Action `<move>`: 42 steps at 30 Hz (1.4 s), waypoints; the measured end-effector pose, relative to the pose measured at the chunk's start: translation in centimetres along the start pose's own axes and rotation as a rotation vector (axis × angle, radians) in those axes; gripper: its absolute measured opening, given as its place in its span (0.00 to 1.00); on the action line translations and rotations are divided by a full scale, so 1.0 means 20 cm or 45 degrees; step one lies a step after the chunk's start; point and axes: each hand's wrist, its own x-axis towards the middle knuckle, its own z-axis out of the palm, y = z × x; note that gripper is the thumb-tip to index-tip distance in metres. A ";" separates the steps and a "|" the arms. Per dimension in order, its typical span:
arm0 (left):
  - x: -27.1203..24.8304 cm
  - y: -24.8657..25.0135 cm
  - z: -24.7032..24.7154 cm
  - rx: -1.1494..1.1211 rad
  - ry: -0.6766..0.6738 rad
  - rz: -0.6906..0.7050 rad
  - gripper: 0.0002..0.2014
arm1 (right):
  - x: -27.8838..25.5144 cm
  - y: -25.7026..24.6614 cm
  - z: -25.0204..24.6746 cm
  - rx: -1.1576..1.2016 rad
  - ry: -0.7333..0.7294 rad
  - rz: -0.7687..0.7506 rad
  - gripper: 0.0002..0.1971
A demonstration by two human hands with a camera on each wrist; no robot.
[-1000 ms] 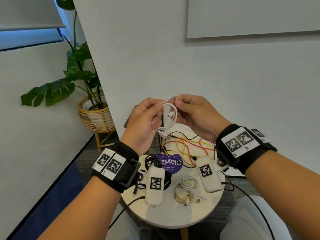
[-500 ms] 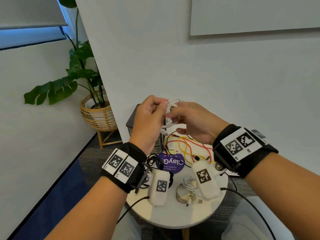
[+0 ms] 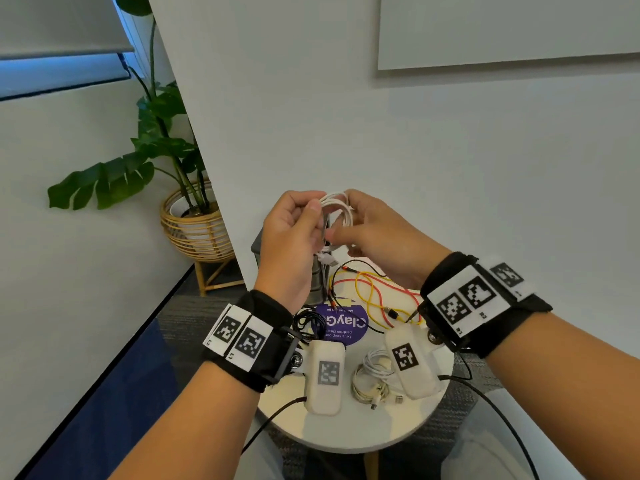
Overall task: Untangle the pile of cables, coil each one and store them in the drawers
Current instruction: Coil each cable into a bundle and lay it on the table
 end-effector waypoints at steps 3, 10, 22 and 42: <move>-0.01 -0.01 -0.01 -0.070 0.064 0.002 0.09 | -0.02 0.01 -0.01 -0.527 0.111 -0.234 0.09; -0.07 -0.04 -0.04 -0.254 0.130 -0.038 0.11 | -0.18 0.12 -0.01 -0.567 0.162 -0.286 0.16; -0.09 -0.07 -0.08 -0.404 0.170 -0.214 0.14 | -0.23 0.25 0.11 -0.593 0.137 -0.355 0.08; -0.08 -0.09 -0.11 -0.152 0.088 -0.306 0.14 | -0.17 0.20 0.12 -0.635 0.262 -0.361 0.01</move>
